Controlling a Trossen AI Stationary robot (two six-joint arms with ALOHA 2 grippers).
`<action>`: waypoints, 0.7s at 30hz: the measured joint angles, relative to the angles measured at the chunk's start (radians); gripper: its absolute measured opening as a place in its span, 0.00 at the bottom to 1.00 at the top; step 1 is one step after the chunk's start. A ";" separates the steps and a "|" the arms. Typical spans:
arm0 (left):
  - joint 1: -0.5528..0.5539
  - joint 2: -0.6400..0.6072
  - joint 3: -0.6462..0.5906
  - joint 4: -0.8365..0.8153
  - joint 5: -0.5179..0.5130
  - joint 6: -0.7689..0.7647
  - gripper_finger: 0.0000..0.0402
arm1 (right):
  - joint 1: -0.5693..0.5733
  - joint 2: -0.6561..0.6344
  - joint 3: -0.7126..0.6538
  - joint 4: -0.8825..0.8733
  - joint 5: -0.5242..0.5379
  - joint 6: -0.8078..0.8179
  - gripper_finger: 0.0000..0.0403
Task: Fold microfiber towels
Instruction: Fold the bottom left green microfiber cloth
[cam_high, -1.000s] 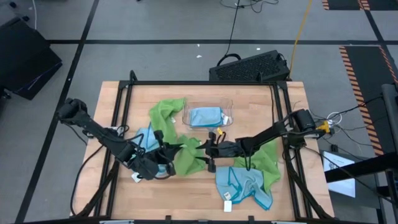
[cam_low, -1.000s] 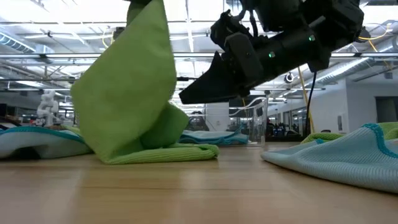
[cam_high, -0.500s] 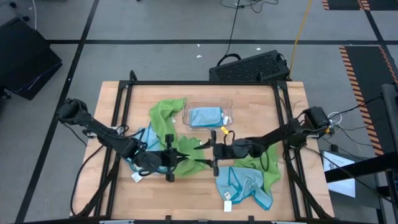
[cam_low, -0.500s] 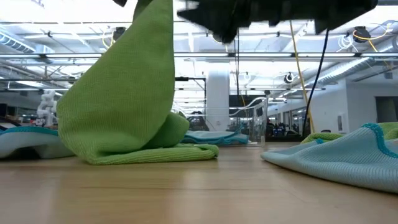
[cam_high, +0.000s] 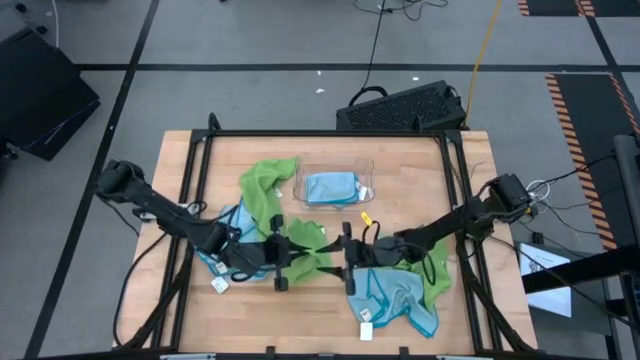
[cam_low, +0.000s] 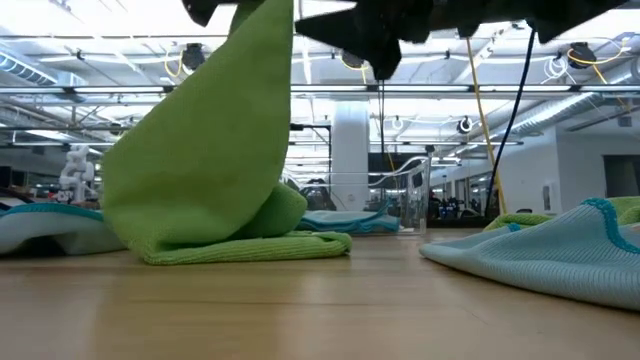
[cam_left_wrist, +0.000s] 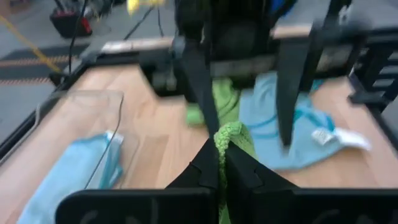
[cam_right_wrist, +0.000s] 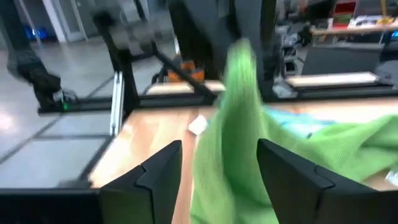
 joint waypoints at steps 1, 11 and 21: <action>-0.002 0.009 0.000 0.029 0.000 0.017 0.01 | 0.005 0.017 -0.001 0.012 0.000 -0.002 0.48; -0.013 0.049 0.001 0.198 -0.033 0.075 0.05 | 0.057 0.137 0.000 0.128 -0.130 0.006 0.25; -0.100 0.049 0.001 0.255 -0.363 0.155 0.06 | 0.135 0.125 -0.001 0.072 -0.138 -0.001 0.01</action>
